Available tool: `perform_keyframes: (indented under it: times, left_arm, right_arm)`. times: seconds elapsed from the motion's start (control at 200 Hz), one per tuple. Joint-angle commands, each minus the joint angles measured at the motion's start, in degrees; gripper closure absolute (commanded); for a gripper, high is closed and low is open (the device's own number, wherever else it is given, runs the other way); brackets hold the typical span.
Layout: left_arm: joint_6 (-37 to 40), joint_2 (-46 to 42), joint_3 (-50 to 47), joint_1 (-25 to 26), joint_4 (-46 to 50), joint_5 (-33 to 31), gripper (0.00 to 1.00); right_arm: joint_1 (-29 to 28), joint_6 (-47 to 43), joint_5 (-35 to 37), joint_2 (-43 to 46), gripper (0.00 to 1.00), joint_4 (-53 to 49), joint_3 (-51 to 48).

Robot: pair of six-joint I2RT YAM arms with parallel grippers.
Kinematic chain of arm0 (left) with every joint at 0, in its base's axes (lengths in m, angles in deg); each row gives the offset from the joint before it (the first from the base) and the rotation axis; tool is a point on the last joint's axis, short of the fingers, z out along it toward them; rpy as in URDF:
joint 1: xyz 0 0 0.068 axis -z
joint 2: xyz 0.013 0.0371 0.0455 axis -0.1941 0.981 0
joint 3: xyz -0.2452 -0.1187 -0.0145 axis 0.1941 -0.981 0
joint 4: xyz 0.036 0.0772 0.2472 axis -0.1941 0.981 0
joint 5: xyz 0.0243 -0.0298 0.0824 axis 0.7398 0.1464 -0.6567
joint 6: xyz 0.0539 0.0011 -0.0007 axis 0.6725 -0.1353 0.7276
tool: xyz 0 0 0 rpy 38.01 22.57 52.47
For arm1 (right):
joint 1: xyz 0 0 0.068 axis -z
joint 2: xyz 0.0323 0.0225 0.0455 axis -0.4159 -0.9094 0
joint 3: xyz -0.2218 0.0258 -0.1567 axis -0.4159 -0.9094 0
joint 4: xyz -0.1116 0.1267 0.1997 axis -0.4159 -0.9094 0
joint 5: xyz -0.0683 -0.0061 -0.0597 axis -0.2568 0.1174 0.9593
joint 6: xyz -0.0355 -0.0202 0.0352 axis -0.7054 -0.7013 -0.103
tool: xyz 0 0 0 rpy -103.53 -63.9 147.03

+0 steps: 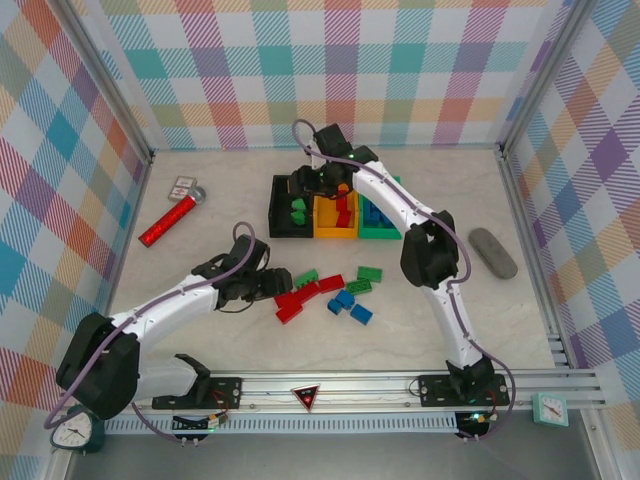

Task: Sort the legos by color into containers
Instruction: Place the lego in the container, then pick up the lego from the center of the table.

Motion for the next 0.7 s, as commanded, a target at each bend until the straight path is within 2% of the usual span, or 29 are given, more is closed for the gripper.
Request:
perform_keyframes:
  times: [0.0,0.055,0.42,0.555,0.695]
  left_arm:
    - [2.09,1.02,2.19,-0.33,4.43,-0.38,0.33]
    - [2.36,1.92,2.68,-0.35,5.26,-1.12,0.28]
    - [1.01,11.77,8.86,-0.47,6.05,-2.31,0.25]
    - [-2.98,14.77,10.92,-0.53,6.47,-4.55,0.25]
    - [-7.57,18.17,13.47,-0.53,7.91,-3.95,0.26]
  right_arm:
    - [-0.72,-1.1,-0.86,3.0,0.44,-2.69,-0.11]
    - [-0.82,-1.7,-0.3,5.38,0.43,-2.06,-3.53]
    - [-1.18,-2.53,2.73,29.04,0.43,7.68,-38.53]
    - [-1.13,-1.54,3.17,35.98,0.43,10.38,-49.13]
    - [-1.17,-0.18,3.55,40.39,0.42,12.96,-56.56]
